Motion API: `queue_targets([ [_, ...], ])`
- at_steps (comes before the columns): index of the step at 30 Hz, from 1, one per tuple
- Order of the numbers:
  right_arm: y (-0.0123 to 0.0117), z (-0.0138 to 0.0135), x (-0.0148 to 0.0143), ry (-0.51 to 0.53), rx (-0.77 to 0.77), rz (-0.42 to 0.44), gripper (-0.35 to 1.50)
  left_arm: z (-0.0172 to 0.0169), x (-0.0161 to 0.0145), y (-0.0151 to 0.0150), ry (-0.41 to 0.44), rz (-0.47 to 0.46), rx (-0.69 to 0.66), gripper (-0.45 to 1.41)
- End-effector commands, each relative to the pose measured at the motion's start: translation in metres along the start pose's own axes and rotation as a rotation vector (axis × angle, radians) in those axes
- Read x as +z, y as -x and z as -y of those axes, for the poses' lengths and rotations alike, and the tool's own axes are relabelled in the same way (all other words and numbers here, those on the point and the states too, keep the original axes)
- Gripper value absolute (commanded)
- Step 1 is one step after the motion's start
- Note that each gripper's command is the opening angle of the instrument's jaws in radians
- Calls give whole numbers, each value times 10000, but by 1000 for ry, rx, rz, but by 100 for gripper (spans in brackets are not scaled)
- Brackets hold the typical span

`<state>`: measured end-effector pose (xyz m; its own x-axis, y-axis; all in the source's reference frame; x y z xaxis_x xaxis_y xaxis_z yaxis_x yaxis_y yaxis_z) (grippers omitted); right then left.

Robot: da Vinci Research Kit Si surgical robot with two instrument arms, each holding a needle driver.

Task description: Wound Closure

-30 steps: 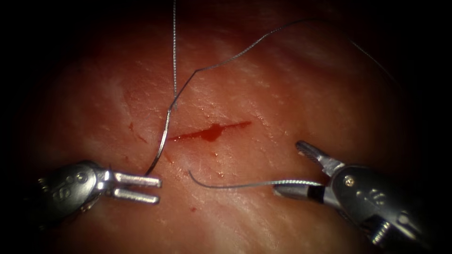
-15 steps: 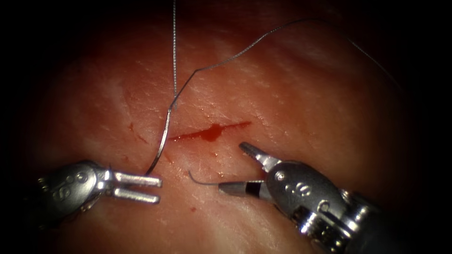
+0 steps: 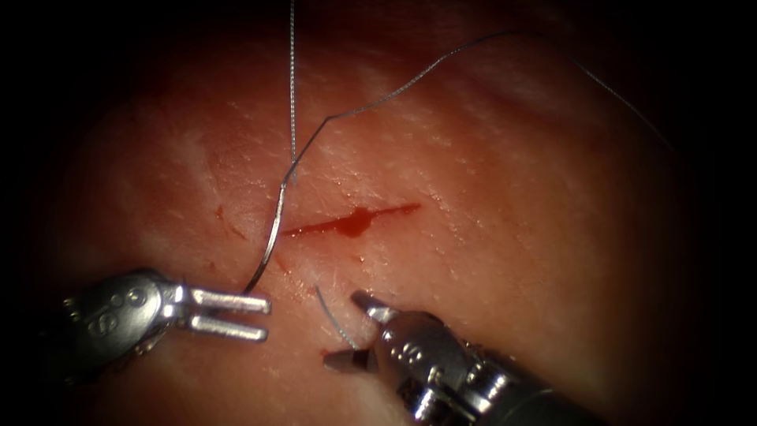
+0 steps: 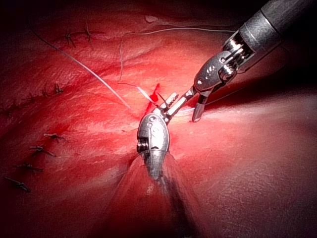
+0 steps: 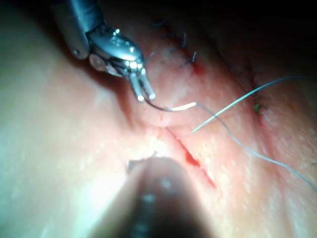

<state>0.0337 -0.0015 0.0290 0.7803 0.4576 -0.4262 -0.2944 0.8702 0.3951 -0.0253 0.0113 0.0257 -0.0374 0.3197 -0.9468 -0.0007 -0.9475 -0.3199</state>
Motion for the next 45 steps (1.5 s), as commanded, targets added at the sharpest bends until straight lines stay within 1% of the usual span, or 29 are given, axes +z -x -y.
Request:
queue_targets([
  [1, -6, -3, 9, 5, -2, 3, 121, 3, 5, 7, 0, -1, 1, -45],
  [2, -6, -3, 9, 5, -2, 3, 121, 3, 5, 7, 0, -1, 1, -45],
  [4, -6, -3, 11, 0, 0, 36, 100, 3, 4, 7, 1, -1, 1, -45],
  [5, -6, -3, 11, 0, 0, 36, 100, 3, 4, 7, 1, -1, 1, -45],
  [6, -5, -1, 12, -4, -1, 46, 69, 2, 3, 7, 2, -1, 1, -45],
  [7, -5, -1, 12, -4, -1, 46, 54, 2, 3, 7, 2, -1, 1, -45],
  [8, -5, -1, 12, -4, -1, 46, 54, 2, 3, 7, 2, -1, 1, -45],
  [9, -5, -1, 12, -4, -2, 46, 27, 2, 2, 7, 2, -1, 1, -45],
  [10, -4, -1, 11, -5, -3, 46, -35, 2, 2, 7, 2, -1, 1, -45],
  [18, 2, 3, 0, -12, -15, 56, -35, 2, 3, 7, 2, -1, 1, -45],
  [24, 15, 12, -7, -11, -29, 54, -35, 2, 3, 7, 2, -1, 1, -45],
  [31, 24, 20, -12, -13, -40, 49, -35, 2, 3, 7, 2, -1, 1, -45],
  [33, 29, 22, -14, -19, -52, 59, -35, 2, 3, 7, 2, -1, 1, -45],
  [34, 38, 26, -15, -20, -45, 56, -35, 2, 2, 8, 2, -1, 2, -45],
  [35, 38, 26, -15, -20, -45, 56, -35, 2, 2, 8, 2, -1, 2, -45],
  [36, 45, 29, -16, -24, -42, 59, -35, 2, 3, 8, 2, -1, 2, -45],
  [41, 57, 37, -18, -33, -35, 71, -35, 2, 4, 8, 0, 0, 2, -45],
  [42, 65, 40, -22, -38, -39, 74, -35, 1, 3, 8, 1, 0, 2, -45],
  [45, 73, 41, -26, -45, -30, 83, -35, 1, 2, 8, 2, -1, 2, -45],
])
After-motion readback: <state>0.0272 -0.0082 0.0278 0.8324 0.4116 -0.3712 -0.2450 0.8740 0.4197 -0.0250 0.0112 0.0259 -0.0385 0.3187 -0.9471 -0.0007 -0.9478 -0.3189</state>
